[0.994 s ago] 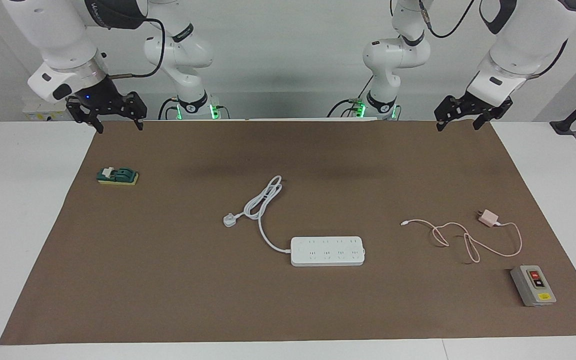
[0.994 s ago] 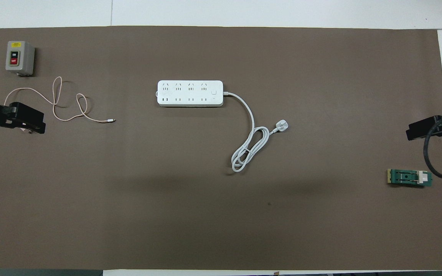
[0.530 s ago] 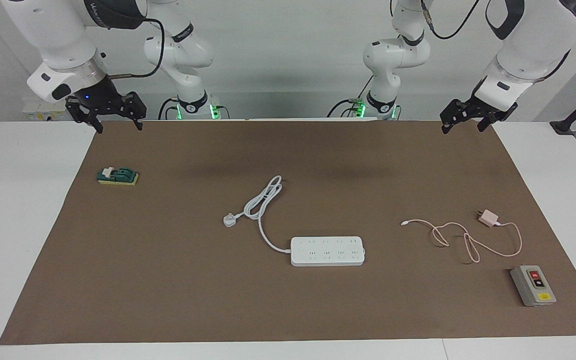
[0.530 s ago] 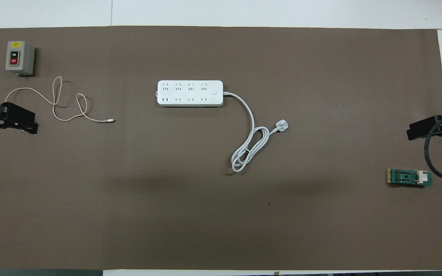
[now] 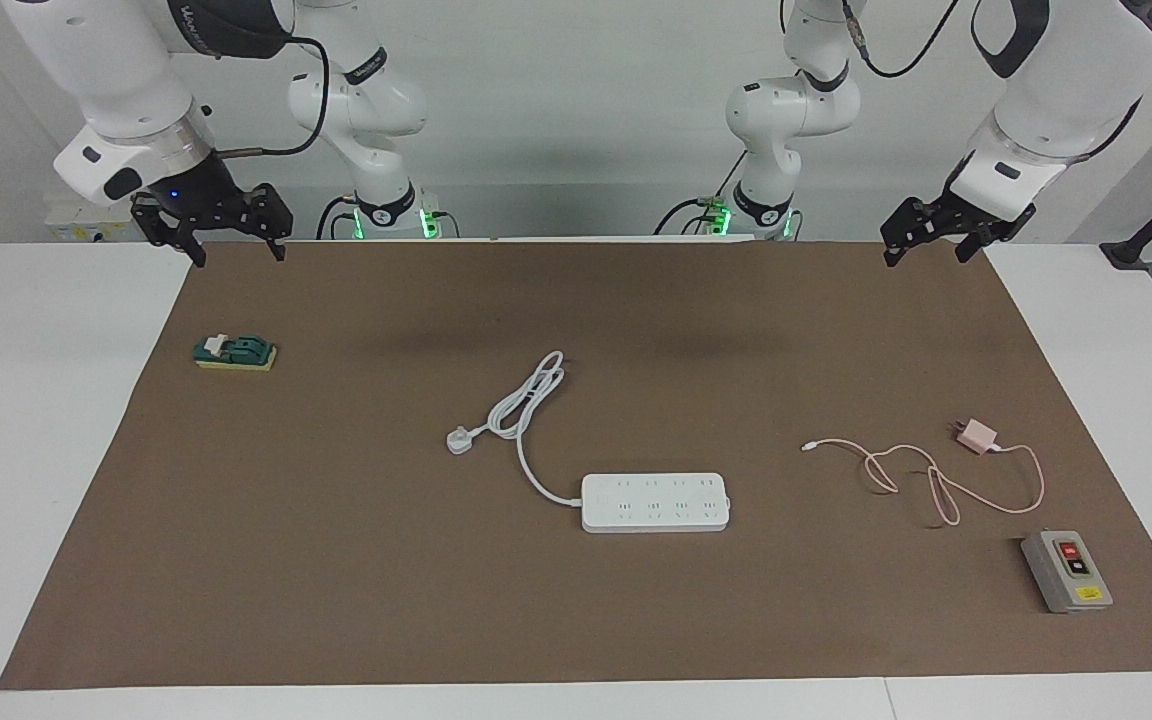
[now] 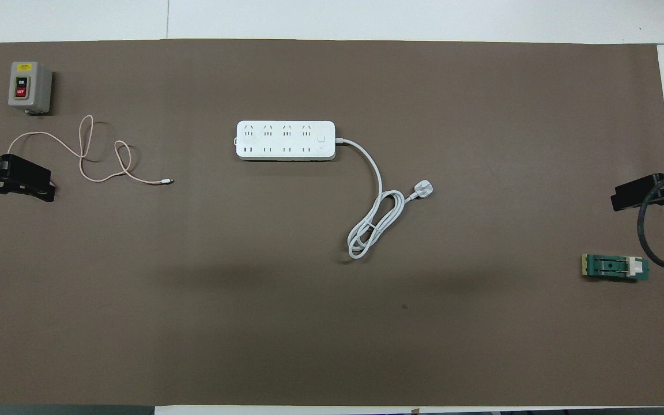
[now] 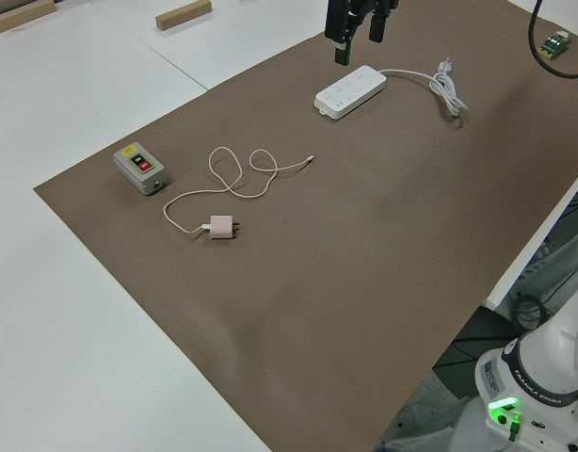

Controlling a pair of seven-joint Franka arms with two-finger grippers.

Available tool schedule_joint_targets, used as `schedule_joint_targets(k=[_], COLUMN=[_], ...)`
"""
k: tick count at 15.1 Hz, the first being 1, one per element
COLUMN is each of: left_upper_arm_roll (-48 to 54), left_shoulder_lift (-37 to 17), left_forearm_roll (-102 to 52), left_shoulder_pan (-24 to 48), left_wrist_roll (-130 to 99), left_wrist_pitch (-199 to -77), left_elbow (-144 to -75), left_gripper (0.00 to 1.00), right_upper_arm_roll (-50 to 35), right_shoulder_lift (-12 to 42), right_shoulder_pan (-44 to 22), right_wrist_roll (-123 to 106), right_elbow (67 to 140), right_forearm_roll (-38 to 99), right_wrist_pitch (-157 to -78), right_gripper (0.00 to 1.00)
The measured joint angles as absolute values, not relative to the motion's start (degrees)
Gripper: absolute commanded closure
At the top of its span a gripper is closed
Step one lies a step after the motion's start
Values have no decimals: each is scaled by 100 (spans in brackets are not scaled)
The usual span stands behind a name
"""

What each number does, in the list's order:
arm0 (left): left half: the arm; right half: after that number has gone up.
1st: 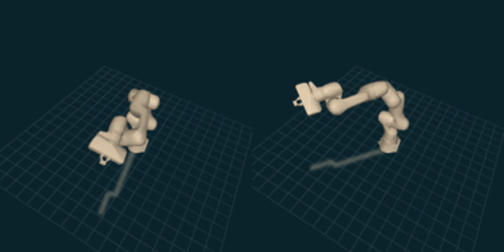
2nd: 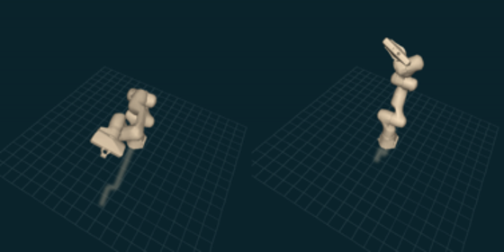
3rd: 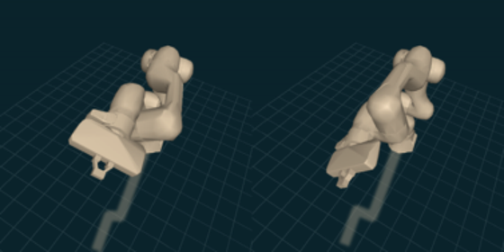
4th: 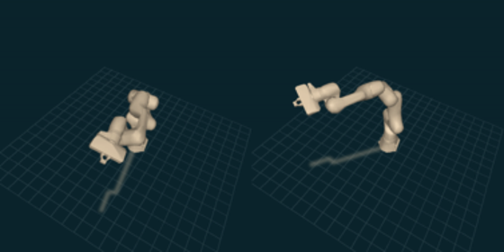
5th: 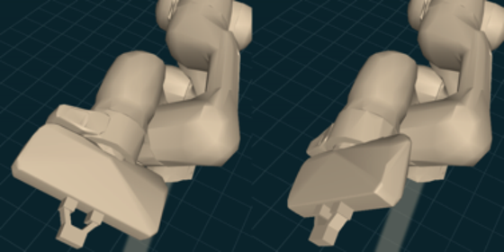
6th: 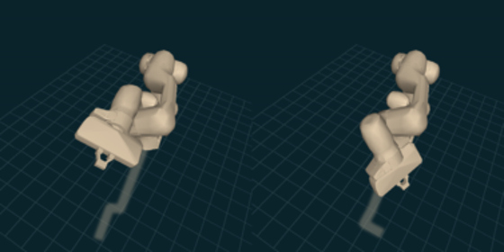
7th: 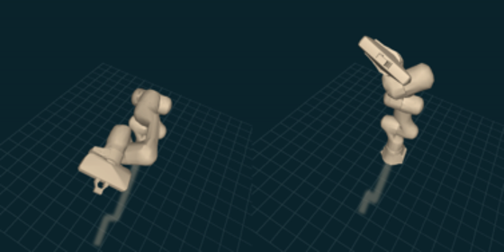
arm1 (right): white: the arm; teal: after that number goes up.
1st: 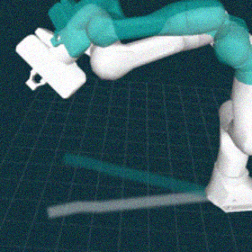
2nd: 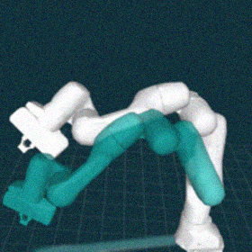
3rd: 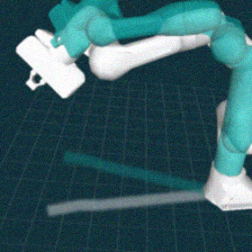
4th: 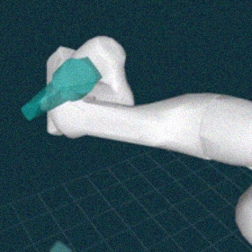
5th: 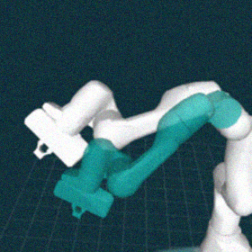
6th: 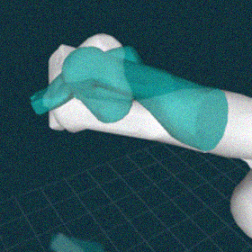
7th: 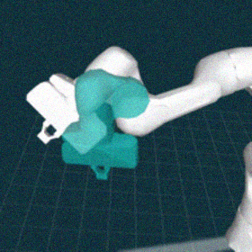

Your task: Unplug charger and place it aside

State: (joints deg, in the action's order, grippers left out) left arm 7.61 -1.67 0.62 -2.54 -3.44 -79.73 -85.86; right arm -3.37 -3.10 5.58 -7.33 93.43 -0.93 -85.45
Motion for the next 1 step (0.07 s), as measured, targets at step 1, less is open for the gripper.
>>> schedule_joint_targets(k=[1], left_upper_arm_roll=[762], left_shoulder_lift=[-167], left_forearm_roll=[62], left_shoulder_pan=[-254], left_wrist_roll=[-344], left_wrist_pitch=[-7973], left_elbow=[-8586], left_gripper=[0], right_upper_arm_roll=[-337], right_shoulder_lift=[-310], right_shoulder_pan=[558], right_wrist_roll=[-733], right_elbow=[9343], right_forearm_roll=[-93], right_wrist_pitch=[-8545], right_gripper=[0])
